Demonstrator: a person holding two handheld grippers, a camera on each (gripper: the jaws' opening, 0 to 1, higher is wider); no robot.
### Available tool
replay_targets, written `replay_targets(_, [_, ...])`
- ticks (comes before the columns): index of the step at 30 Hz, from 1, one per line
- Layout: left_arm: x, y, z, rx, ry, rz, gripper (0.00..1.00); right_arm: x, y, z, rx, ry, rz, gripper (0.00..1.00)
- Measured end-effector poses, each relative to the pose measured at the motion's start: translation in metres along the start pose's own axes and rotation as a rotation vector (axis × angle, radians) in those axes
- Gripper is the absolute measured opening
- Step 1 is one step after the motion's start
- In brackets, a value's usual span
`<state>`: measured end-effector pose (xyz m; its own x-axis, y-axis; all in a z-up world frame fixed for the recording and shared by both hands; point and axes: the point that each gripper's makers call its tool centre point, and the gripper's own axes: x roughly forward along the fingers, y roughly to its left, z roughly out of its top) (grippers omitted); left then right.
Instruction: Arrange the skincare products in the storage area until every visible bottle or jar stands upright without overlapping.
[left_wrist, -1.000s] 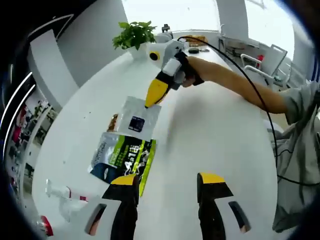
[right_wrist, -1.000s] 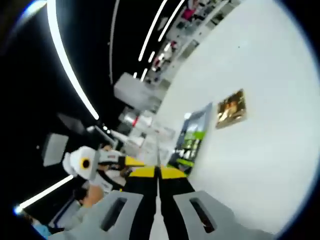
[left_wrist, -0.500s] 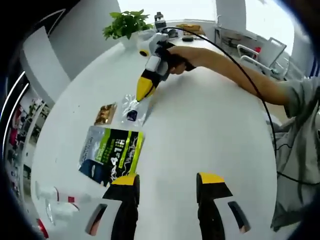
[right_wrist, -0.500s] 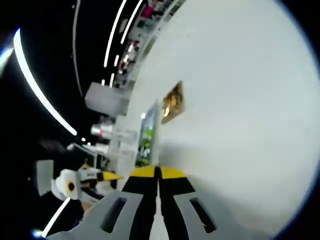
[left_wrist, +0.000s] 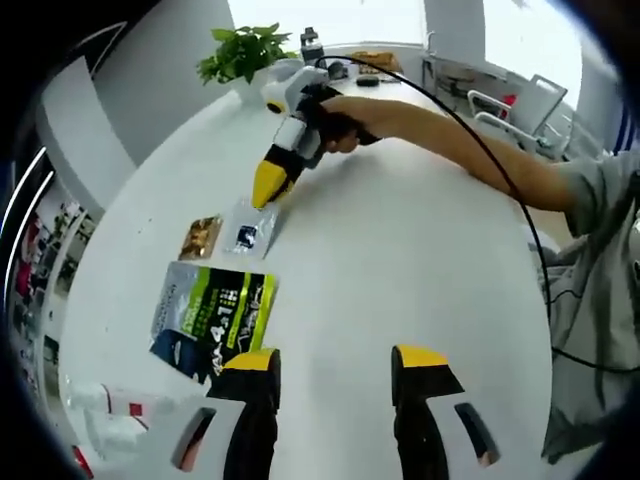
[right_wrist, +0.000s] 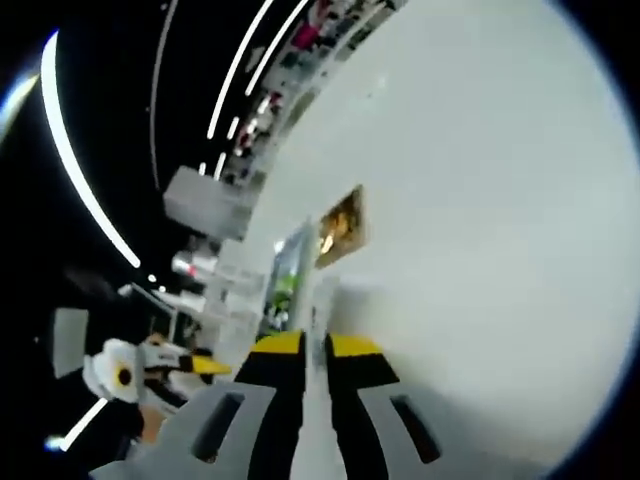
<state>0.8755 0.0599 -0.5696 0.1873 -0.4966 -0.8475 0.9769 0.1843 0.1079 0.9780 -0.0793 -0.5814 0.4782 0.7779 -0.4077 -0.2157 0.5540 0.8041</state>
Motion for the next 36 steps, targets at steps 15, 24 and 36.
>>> replay_targets(15, [-0.002, -0.001, -0.003, 0.0, -0.011, 0.0, 0.43, 0.001, -0.002, -0.012, -0.154, -0.047, -0.128, 0.01])
replay_targets(24, [-0.004, 0.0, -0.001, -0.005, -0.027, 0.005, 0.43, 0.002, -0.012, 0.014, -0.192, -0.066, -0.164, 0.09])
replay_targets(36, [-0.004, 0.001, -0.003, -0.002, -0.023, 0.011, 0.43, 0.007, 0.003, 0.022, -0.292, -0.117, -0.148, 0.06])
